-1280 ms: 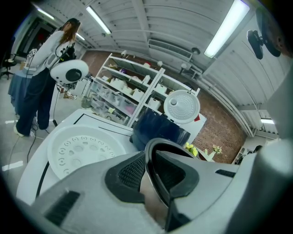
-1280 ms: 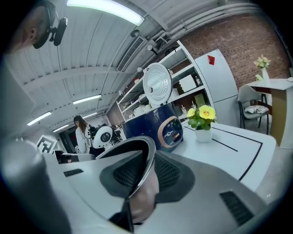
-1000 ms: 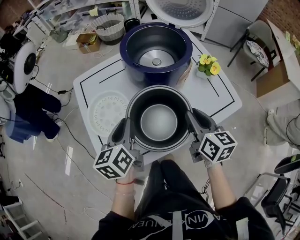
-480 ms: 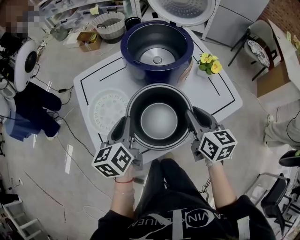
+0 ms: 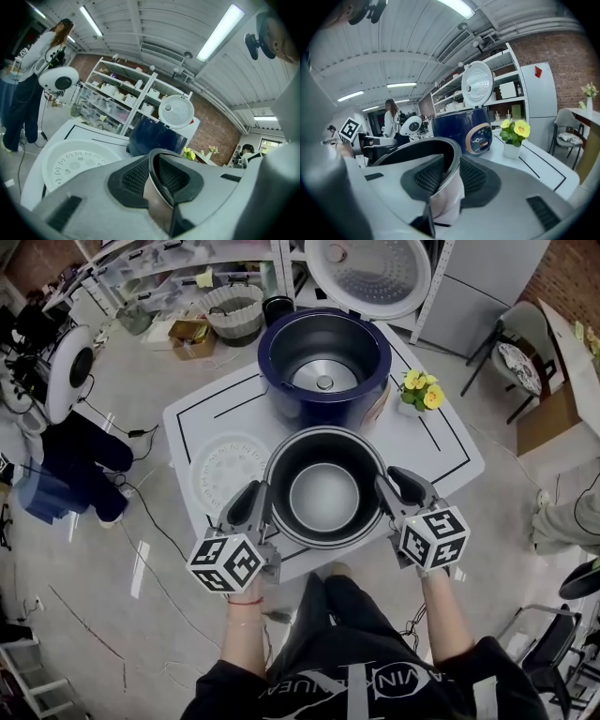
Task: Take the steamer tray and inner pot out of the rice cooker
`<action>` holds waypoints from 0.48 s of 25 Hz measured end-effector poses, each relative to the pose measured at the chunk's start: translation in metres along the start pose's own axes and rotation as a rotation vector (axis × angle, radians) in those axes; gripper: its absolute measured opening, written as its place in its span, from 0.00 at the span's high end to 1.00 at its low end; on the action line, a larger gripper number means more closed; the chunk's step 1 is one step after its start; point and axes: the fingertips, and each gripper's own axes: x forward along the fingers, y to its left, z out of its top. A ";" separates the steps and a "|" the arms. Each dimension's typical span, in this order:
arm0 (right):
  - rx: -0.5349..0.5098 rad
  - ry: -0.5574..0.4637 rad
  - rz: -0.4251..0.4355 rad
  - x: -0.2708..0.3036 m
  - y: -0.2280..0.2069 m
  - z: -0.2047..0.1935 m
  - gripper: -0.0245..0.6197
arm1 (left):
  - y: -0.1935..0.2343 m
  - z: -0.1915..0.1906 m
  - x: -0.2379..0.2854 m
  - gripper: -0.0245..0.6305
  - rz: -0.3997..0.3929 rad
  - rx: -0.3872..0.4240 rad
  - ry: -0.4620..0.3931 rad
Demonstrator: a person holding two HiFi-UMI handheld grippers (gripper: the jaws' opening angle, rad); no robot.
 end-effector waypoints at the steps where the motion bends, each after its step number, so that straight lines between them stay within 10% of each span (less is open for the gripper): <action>1: -0.005 -0.012 0.006 -0.001 0.000 0.004 0.80 | -0.001 0.004 -0.001 0.87 -0.002 0.007 -0.008; 12: -0.028 -0.135 0.066 -0.007 0.011 0.047 0.91 | -0.007 0.029 -0.015 0.89 0.033 0.122 -0.064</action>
